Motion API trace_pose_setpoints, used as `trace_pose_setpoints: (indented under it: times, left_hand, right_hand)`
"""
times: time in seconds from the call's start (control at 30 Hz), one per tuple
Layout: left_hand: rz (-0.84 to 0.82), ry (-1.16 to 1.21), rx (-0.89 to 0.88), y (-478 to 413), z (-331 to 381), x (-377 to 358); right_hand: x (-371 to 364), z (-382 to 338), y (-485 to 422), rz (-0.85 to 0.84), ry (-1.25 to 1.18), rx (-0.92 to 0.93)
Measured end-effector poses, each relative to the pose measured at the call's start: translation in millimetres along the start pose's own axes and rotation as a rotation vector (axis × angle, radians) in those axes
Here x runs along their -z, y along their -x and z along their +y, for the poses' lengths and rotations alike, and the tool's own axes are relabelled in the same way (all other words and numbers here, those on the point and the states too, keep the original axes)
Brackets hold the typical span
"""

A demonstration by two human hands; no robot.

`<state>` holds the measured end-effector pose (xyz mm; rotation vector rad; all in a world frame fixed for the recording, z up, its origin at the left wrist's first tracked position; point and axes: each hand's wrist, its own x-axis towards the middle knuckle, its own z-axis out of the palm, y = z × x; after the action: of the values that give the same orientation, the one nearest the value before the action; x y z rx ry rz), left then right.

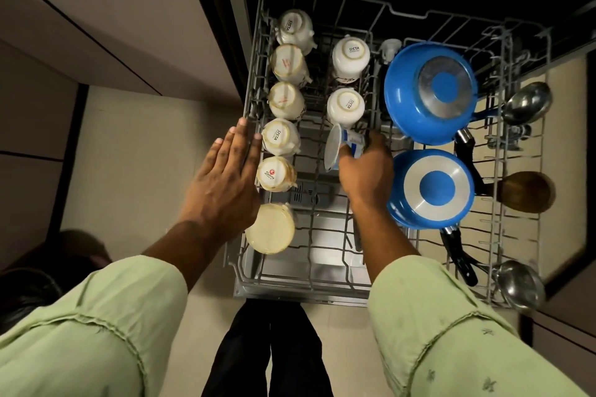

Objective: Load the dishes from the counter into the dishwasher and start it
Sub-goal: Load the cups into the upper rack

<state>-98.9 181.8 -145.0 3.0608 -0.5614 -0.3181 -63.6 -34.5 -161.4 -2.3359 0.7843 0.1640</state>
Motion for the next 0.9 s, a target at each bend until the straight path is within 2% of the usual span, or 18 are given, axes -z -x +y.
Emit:
trace_pose_setpoints:
  times: [0.23,0.43,0.67,0.9]
  left_hand:
    - [-0.082,0.018,0.048,2.3,4.7,7.8]
    - [-0.162,-0.006,0.124,11.6,19.1,17.4]
    - [-0.275,-0.04,0.113,51.5,42.2,36.7]
    - [-0.291,-0.02,0.155,88.4,45.5,79.4]
  right_hand:
    - [12.2,3.5,22.3,-0.003,0.111,0.008]
    - [18.7,8.0,45.2,-0.095,0.247,0.021]
    - [32.8,6.8,90.3,-0.212,0.362,0.021]
    - [54.5,-15.1,139.8,-0.315,0.469,0.154]
